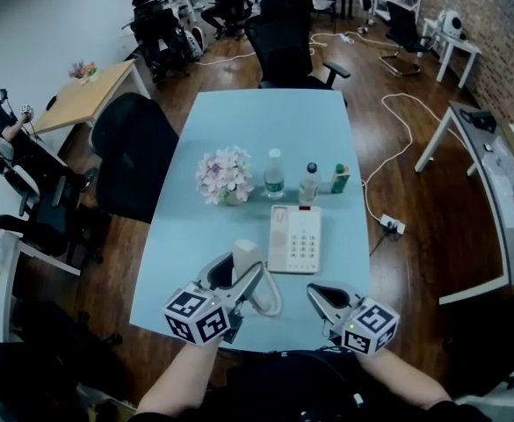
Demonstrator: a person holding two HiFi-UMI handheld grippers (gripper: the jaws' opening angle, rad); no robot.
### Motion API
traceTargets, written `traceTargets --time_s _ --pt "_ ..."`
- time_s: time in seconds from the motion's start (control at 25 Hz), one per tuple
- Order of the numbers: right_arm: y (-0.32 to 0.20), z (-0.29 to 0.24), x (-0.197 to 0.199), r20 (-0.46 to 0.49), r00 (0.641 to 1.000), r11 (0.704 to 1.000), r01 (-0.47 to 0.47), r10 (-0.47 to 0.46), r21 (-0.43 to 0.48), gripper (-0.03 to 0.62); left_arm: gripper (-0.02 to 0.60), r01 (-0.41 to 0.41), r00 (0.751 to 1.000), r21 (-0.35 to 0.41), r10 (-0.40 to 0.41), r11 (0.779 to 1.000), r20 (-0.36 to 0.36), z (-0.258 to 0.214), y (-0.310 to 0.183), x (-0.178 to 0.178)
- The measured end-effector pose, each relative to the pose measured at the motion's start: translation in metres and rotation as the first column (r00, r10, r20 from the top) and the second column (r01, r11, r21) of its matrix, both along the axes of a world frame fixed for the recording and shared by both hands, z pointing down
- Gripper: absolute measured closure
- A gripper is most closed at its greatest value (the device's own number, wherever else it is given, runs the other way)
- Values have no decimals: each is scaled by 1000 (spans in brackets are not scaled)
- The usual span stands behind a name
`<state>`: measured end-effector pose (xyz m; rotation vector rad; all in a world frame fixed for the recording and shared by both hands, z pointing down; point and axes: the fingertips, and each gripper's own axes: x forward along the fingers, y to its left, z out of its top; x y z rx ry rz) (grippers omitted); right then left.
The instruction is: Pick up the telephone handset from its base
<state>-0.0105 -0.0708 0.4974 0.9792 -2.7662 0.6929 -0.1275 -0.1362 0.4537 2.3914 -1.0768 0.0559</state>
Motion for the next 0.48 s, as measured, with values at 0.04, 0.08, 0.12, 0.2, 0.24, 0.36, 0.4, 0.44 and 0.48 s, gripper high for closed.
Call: traceTargets --time_s 0.04,0.08,0.12,0.2,0.24,0.36,0.4,0.44,0.48 --pt "1 1 -1 -4 1000 1000 2 -2 0 579 339 -4 1000 4 4 1000 -3 -2 5 -3" --pt "3 1 -2 -9 1000 1000 2 -2 2 579 339 -5 1000 7 5 1000 -9 -4 8 -6" --pt "4 2 -2 -13 1000 1000 2 -2 3 580 339 -4 1000 10 4 1000 -17 -6 11 -10" --pt "5 3 -3 -22 1000 1000 1 -1 9 580 339 8 1000 14 -8 1000 -24 -8 14 -17" --pt "6 3 -4 -27 1000 1000 2 -2 11 580 339 17 1000 16 -16 1000 -22 -8 14 -21" --pt "5 4 -8 -35 999 1000 10 -9 17 580 339 35 999 16 -35 999 -19 -7 14 -29" --pt "5 4 -10 -39 999 1000 11 -11 19 580 339 38 999 15 -38 999 -17 -7 13 -31" --pt "4 4 -12 -44 999 1000 14 -13 20 580 339 38 999 14 -38 999 -13 -6 13 -32" --pt "3 4 -14 -50 999 1000 17 -16 21 582 339 36 999 13 -36 999 -8 -5 13 -32"
